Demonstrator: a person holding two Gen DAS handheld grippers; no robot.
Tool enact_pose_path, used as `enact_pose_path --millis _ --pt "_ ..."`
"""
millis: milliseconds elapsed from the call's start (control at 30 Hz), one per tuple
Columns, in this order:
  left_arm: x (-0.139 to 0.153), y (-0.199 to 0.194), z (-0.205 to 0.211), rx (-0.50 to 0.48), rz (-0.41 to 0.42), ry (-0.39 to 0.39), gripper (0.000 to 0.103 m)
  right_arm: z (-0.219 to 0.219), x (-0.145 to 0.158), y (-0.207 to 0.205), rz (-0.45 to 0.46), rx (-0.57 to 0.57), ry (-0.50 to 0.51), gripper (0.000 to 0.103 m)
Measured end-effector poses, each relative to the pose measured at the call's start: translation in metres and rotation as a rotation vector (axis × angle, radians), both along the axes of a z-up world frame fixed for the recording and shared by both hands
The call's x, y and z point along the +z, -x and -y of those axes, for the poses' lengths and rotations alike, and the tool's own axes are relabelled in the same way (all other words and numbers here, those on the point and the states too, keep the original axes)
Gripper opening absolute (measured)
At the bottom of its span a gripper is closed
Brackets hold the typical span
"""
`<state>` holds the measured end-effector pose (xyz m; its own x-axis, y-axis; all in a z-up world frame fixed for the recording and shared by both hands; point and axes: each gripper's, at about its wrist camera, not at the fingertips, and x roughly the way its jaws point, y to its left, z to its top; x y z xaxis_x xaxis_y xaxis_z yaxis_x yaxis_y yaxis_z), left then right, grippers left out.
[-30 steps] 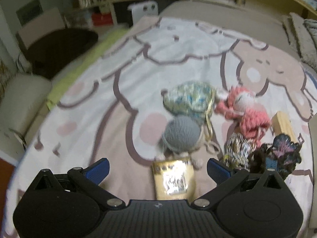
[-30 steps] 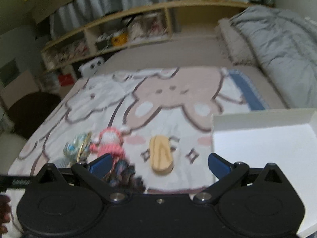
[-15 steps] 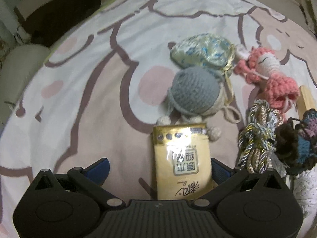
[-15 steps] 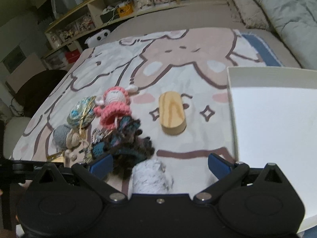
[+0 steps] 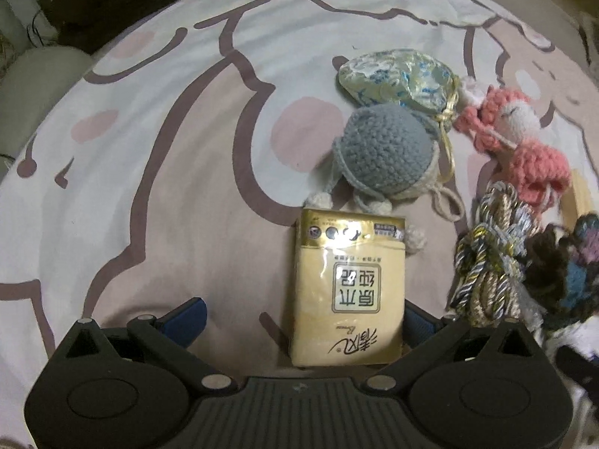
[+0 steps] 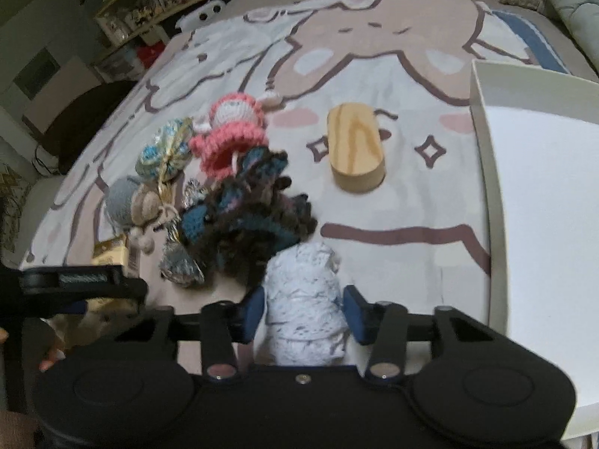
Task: Organize objects
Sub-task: 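Grasp the gold tissue pack with the left tool while the right tool grasps the white lace roll, then carry the tissue pack with the left tool while the right tool carries the lace roll to the white box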
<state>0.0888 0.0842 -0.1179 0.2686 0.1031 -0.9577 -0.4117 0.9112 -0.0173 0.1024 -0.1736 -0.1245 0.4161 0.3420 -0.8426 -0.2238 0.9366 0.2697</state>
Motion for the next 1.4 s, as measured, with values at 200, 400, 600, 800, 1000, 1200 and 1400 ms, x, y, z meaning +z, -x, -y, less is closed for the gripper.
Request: enact_pose_path --millis 200,400,600,800,1000,1200,1400 --pt "0.015 0.003 -0.005 0.033 0.037 0.073 0.087 -0.003 0.002 0.003 0.015 0.022 0.021 0.043" --pt "0.022 0.01 0.001 -0.011 0.067 0.102 0.058 -0.004 0.004 0.004 0.032 0.037 0.037 0.039" --pt "0.021 0.013 -0.001 -0.022 0.091 0.104 0.054 -0.001 0.011 0.007 0.05 0.02 0.023 0.036" --pt "0.05 0.02 0.003 -0.069 0.226 0.093 0.053 0.008 0.034 0.013 0.134 -0.028 -0.015 0.036" --pt "0.083 0.026 0.016 -0.115 0.37 0.085 0.053 0.013 0.065 0.019 0.245 -0.05 -0.058 0.036" --pt "0.111 0.028 0.028 -0.164 0.457 0.056 0.053 0.019 0.104 0.02 0.346 -0.061 -0.107 0.036" --pt "0.137 0.019 0.051 -0.236 0.506 0.037 0.053 0.028 0.139 0.007 0.414 -0.09 -0.105 0.036"
